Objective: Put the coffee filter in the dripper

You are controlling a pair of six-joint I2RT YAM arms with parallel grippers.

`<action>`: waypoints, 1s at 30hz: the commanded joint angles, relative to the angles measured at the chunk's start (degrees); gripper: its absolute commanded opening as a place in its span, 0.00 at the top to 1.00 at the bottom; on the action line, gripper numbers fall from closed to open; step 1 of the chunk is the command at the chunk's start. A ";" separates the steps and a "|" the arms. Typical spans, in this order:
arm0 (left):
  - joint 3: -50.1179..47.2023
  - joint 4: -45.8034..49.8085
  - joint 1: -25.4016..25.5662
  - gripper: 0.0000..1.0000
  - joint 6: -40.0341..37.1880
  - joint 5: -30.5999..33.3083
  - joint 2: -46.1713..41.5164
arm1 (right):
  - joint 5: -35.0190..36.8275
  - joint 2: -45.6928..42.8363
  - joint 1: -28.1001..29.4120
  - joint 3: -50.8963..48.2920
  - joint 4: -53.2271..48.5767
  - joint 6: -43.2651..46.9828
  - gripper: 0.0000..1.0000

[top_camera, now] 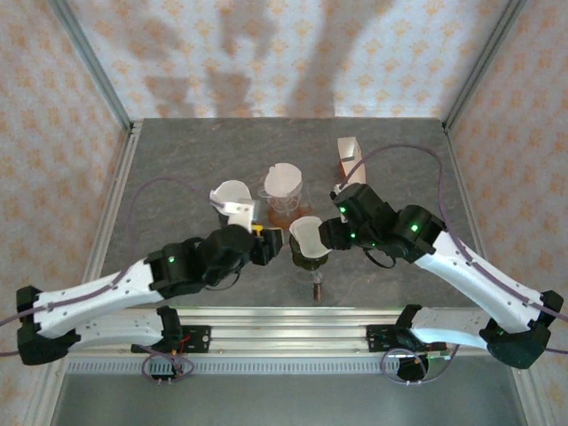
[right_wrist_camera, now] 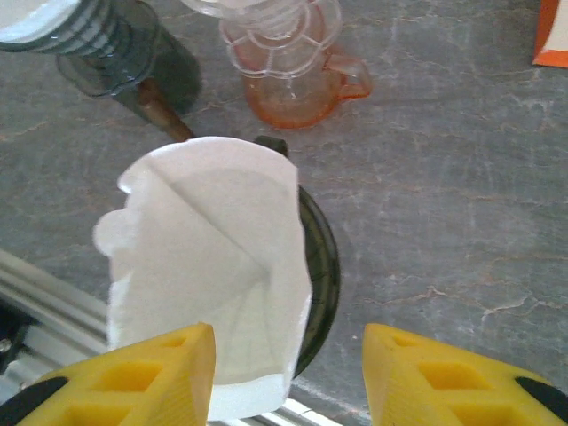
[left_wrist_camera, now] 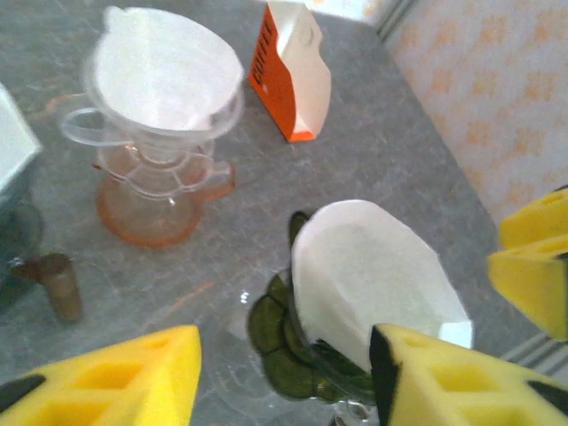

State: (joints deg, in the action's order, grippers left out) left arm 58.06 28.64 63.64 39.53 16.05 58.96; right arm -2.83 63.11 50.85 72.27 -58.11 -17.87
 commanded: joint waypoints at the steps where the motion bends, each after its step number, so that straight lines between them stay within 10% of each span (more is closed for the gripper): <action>1: 5.59 8.55 -0.35 0.53 -5.67 -2.50 5.97 | 4.32 -1.52 0.06 -1.88 3.03 -1.14 0.53; 10: 8.20 6.24 -1.46 0.37 -6.50 -6.39 11.92 | 4.20 -3.49 0.04 -4.59 4.32 -1.40 0.53; 30: 4.15 3.27 -4.46 0.50 -2.60 -9.26 12.75 | 0.01 -4.15 -1.10 -5.41 5.28 -0.03 0.56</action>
State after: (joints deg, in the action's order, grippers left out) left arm 63.22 32.16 59.83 35.99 6.37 72.93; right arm -1.74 58.74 50.22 66.70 -54.15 -18.35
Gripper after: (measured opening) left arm 0.501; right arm 0.441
